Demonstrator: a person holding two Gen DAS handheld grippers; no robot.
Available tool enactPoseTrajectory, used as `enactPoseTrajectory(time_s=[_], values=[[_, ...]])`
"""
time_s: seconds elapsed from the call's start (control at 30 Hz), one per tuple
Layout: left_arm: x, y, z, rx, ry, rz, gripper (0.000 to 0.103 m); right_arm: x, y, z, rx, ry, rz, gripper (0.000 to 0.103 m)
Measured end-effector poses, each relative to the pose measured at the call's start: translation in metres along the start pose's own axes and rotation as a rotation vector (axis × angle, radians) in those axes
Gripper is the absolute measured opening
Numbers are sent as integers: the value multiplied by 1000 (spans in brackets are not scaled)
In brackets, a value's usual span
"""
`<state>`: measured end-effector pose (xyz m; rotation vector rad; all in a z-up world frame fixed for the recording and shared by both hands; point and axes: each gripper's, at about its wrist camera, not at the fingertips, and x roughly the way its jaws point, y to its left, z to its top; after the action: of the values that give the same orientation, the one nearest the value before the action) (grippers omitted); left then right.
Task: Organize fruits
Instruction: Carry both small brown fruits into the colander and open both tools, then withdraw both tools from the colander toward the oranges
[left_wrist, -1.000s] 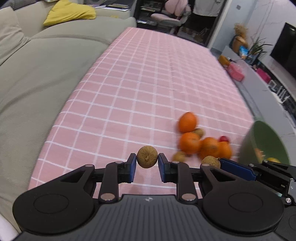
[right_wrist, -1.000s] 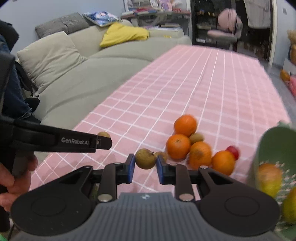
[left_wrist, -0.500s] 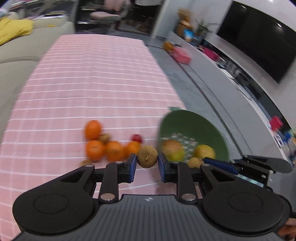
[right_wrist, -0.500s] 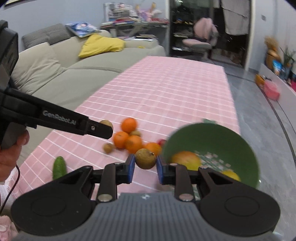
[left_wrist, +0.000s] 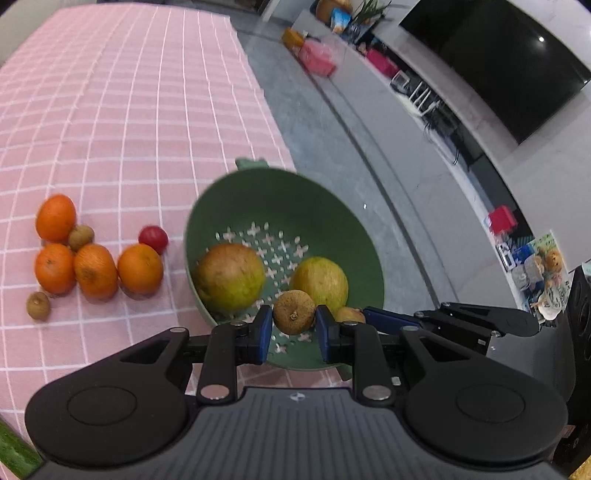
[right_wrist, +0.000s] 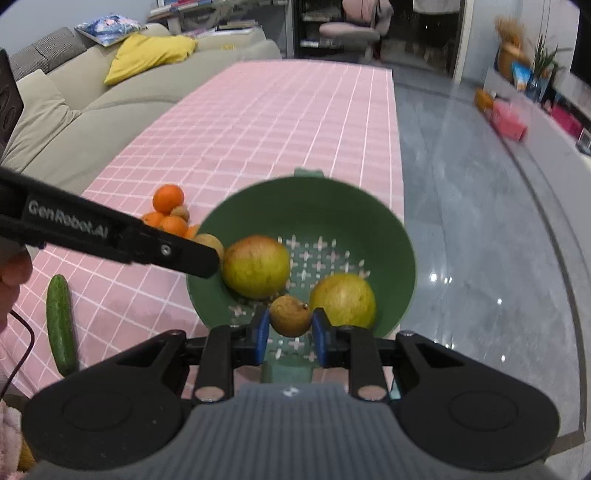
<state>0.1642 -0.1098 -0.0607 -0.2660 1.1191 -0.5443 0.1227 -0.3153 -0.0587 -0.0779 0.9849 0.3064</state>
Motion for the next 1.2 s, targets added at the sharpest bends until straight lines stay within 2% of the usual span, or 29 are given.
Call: enactPoseTrajectory(time_s=[0.2,0.33,0.57,0.8,1.1,1.17,1.2], values=[[17,-10,6,54,75,78,28,24,1,7,0,104,23,21],[28,-2,8,-7,150,88,28,30,2,7,-20,149,31,21],[35,-7,11,23,180,132,28,41,-1,9,8,192,61,21],[40,-10,11,18,190,135,28,44,-2,9,21,201,68,21],[29,-9,10,15,154,111,40,43,-2,9,29,196,59,26],[21,-10,11,18,130,106,42,38,-2,9,41,176,52,39],[16,-9,11,18,115,105,43,35,-1,9,46,164,48,40]])
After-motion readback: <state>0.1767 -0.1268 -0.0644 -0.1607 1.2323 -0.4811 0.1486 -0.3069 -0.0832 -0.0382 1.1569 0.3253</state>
